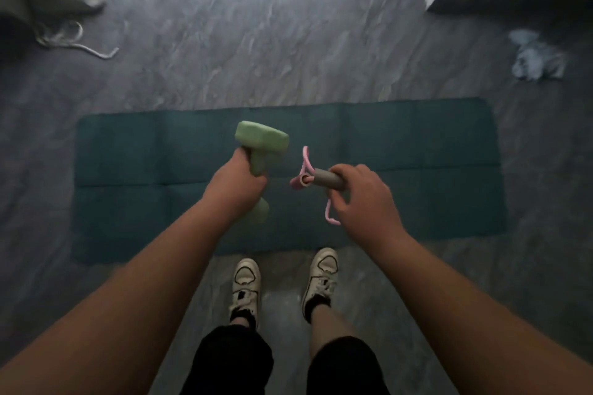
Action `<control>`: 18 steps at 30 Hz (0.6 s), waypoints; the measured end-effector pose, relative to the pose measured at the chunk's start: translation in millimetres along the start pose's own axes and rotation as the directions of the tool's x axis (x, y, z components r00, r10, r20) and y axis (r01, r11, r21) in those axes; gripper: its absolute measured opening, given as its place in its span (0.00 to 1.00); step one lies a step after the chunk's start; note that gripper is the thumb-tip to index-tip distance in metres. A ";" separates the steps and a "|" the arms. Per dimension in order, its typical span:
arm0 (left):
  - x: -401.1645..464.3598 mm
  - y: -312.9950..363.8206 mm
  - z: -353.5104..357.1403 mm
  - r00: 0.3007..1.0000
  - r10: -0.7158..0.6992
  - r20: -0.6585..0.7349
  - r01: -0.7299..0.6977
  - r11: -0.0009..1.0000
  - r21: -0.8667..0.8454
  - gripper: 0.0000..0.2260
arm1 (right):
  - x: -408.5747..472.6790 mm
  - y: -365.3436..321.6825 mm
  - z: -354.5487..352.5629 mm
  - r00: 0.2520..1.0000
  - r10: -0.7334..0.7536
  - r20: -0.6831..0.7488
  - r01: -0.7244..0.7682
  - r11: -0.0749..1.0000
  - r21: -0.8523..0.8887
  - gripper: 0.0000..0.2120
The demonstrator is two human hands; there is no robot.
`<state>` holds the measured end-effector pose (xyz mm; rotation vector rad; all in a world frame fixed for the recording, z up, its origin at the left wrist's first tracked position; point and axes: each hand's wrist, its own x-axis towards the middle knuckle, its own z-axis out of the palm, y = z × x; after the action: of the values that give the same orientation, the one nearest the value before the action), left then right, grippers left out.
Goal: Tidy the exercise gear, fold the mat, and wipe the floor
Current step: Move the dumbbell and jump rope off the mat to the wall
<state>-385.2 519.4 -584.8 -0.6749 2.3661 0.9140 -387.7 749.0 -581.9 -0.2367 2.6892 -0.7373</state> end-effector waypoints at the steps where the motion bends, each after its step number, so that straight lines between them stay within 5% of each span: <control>1: -26.6 20.8 -22.6 1.000 0.021 -0.012 -0.022 1.000 -0.010 0.20 | -13.7 -19.1 -32.0 1.000 -0.013 -0.027 0.013 1.000 0.026 0.13; 10: -221.0 154.4 -174.5 0.904 0.424 -0.045 -0.424 0.905 0.014 0.20 | -145.1 -143.7 -268.5 0.891 -0.087 -0.445 0.071 0.996 -0.053 0.14; 18: -316.9 228.3 -185.2 0.692 0.719 0.068 -0.720 0.694 -0.005 0.14 | -301.4 -132.2 -336.3 0.690 0.207 -0.694 -0.203 0.975 0.089 0.14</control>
<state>-338.6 618.3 -166.6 0.3649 2.5916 1.1826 -222.2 866.5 -157.3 0.4516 3.3388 -0.8964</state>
